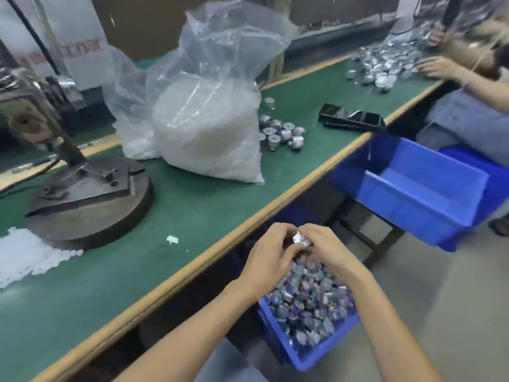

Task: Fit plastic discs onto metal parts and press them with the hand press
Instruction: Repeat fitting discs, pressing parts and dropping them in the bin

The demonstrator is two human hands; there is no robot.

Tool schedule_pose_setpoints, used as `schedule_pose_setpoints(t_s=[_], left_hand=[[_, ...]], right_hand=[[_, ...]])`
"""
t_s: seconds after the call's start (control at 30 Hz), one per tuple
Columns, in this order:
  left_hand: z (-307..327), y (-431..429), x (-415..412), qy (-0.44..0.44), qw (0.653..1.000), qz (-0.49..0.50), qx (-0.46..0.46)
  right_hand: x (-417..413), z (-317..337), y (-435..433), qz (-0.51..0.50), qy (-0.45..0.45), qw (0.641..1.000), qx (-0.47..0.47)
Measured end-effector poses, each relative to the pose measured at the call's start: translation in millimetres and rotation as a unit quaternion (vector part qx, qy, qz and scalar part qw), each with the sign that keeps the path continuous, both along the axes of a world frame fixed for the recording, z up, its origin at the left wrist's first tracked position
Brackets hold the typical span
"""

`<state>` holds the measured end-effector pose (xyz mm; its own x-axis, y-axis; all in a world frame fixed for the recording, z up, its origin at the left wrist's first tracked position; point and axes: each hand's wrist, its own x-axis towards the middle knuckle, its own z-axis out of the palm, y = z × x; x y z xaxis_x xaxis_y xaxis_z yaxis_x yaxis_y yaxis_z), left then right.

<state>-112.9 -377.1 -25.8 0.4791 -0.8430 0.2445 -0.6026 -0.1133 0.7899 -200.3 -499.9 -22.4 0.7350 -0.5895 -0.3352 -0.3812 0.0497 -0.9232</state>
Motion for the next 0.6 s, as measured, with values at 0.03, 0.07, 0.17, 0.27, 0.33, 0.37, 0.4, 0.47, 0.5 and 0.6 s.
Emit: schedule_pose_setpoints(t_s=[0.03, 0.07, 0.17, 0.27, 0.33, 0.37, 0.4, 0.47, 0.5, 0.6], left_hand=[[-8, -3, -5, 0.01, 1.0, 0.0, 0.02], [-15, -4, -9, 0.014, 0.999, 0.006, 0.037], [-30, -1, -13, 0.007, 0.998, 0.025, 0.064], [-36, 5, -7, -0.01, 0.995, 0.023, 0.092], [-35, 7, -3, -0.01, 0.994, 0.027, 0.107], [-34, 8, -1, -0.006, 0.993, 0.032, 0.11], [-33, 9, 1, -0.001, 0.993, 0.036, 0.111], [-30, 12, 3, -0.002, 0.993, 0.033, 0.113], [-29, 13, 5, -0.008, 0.993, 0.029, 0.115], [-21, 18, 10, -0.026, 0.994, 0.024, 0.104]], right_hand=[[-8, -15, -7, -0.013, 0.025, 1.0, -0.002], [-15, -32, -12, -0.027, 0.058, 0.998, -0.01], [-29, -86, -22, -0.056, 0.157, 0.984, -0.062], [-33, -117, -21, -0.08, 0.218, 0.97, -0.068], [-33, -124, -20, -0.077, 0.231, 0.967, -0.078], [-32, -126, -20, -0.079, 0.227, 0.968, -0.075], [-31, -126, -19, -0.08, 0.225, 0.968, -0.07], [-30, -123, -18, -0.08, 0.226, 0.967, -0.082], [-29, -121, -19, -0.087, 0.221, 0.967, -0.092], [-22, -101, -20, -0.121, 0.161, 0.971, -0.13]])
